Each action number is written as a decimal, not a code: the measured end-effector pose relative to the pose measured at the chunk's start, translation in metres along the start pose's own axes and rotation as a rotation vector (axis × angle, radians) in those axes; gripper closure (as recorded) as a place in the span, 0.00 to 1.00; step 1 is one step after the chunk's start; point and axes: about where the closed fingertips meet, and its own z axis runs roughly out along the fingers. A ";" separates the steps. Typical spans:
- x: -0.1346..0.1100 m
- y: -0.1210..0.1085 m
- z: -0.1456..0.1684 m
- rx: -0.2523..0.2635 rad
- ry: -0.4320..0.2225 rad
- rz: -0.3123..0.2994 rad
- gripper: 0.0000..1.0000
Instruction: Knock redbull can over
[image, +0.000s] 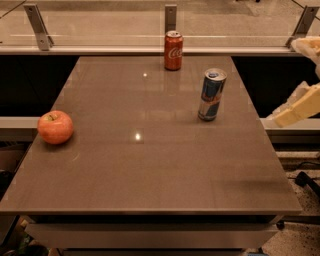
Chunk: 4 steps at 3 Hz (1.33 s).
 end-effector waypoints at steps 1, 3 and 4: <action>-0.002 -0.005 0.018 0.004 -0.131 -0.005 0.00; -0.002 0.005 0.054 -0.046 -0.323 0.025 0.00; -0.002 0.008 0.069 -0.085 -0.367 0.053 0.00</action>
Offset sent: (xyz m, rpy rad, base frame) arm 0.0298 0.0225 -0.0340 0.3213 -0.1560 0.1369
